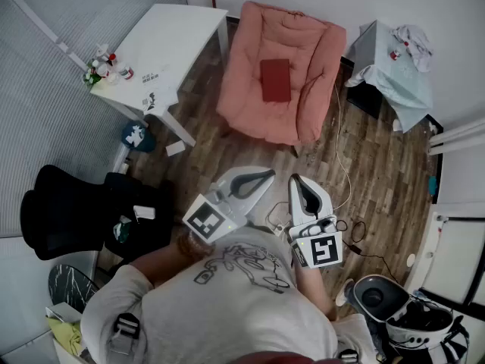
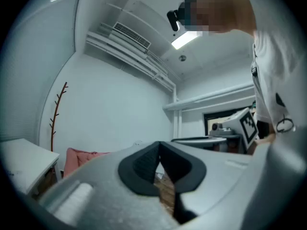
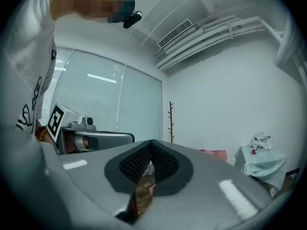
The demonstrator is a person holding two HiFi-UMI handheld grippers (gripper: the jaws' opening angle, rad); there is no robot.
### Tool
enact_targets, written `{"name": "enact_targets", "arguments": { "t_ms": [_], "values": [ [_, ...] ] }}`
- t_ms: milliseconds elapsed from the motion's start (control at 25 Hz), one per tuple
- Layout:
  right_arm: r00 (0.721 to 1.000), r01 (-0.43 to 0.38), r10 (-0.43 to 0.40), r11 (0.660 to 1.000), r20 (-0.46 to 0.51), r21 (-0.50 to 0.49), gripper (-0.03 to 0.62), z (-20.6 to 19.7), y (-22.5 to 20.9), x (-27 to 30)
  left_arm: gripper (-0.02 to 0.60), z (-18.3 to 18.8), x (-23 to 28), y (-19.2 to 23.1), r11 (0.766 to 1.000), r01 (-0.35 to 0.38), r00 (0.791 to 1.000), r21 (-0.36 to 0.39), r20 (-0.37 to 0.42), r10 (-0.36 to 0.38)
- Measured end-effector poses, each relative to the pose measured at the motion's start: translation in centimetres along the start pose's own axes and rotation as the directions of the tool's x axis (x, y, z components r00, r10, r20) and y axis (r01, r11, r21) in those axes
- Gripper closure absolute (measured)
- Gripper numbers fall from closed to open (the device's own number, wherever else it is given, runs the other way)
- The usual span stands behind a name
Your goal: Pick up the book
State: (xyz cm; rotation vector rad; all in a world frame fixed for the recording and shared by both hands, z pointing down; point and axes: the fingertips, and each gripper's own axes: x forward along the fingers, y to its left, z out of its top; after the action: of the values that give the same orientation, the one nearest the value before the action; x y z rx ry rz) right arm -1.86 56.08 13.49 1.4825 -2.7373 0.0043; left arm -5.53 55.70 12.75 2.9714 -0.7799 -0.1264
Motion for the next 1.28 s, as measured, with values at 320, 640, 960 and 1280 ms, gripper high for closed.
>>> {"name": "enact_targets", "arguments": {
  "t_ms": [320, 640, 960, 1280],
  "values": [
    [1.0, 0.003, -0.003, 1.0, 0.0, -0.012, 0.588, 0.4, -0.4, 0.6, 0.577, 0.4, 0.9, 0.3, 1.0, 0.011, 1.0, 0.012, 0.005, -0.011],
    [1.0, 0.016, -0.017, 0.999, 0.018, 0.031, 0.588, 0.1, -3.4, 0.9, 0.577, -0.6, 3.3, 1.0, 1.0, 0.004, 1.0, -0.001, -0.015, -0.004],
    [1.0, -0.007, 0.007, 1.0, 0.012, 0.023, 0.588, -0.5, -6.4, 0.3, 0.577, -1.5, 6.9, 0.9, 1.0, -0.011, 1.0, -0.014, -0.012, 0.011],
    [1.0, -0.001, 0.001, 1.0, 0.001, 0.018, 0.588, -1.2, -8.3, 1.1, 0.577, -2.1, 8.3, 2.3, 0.999, -0.027, 1.0, -0.038, -0.015, 0.026]
  ]
}}
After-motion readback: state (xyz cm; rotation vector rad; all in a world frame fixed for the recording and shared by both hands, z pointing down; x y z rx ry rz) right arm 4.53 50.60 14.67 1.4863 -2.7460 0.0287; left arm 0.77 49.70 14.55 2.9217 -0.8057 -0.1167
